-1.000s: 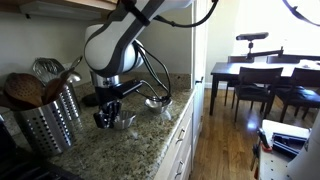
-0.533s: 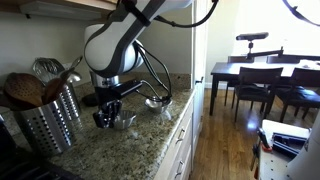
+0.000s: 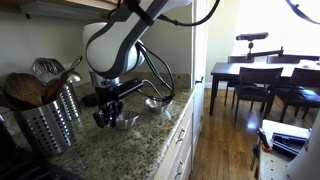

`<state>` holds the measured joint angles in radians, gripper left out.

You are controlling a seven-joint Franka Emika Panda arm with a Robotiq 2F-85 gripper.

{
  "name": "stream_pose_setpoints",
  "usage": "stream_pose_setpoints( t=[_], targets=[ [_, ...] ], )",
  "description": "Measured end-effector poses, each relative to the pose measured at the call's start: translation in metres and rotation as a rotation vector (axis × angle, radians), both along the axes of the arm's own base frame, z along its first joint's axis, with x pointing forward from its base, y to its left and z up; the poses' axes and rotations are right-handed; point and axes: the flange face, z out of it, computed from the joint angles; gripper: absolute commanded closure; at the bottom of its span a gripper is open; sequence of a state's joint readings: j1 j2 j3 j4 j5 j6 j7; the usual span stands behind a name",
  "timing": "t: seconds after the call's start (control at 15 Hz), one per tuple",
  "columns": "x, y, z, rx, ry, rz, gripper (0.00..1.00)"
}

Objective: Pour the things in the bowl on the left into the bowl on the right

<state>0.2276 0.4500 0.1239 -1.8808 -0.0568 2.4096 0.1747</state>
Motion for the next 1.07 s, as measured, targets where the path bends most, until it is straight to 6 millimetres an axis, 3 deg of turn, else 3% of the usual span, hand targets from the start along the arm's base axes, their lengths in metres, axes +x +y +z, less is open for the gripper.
stream_pose_setpoints(
  t=[1.07],
  targets=[
    [-0.043, 0.0, 0.003, -0.085, 0.005, -0.107, 0.92]
  ],
)
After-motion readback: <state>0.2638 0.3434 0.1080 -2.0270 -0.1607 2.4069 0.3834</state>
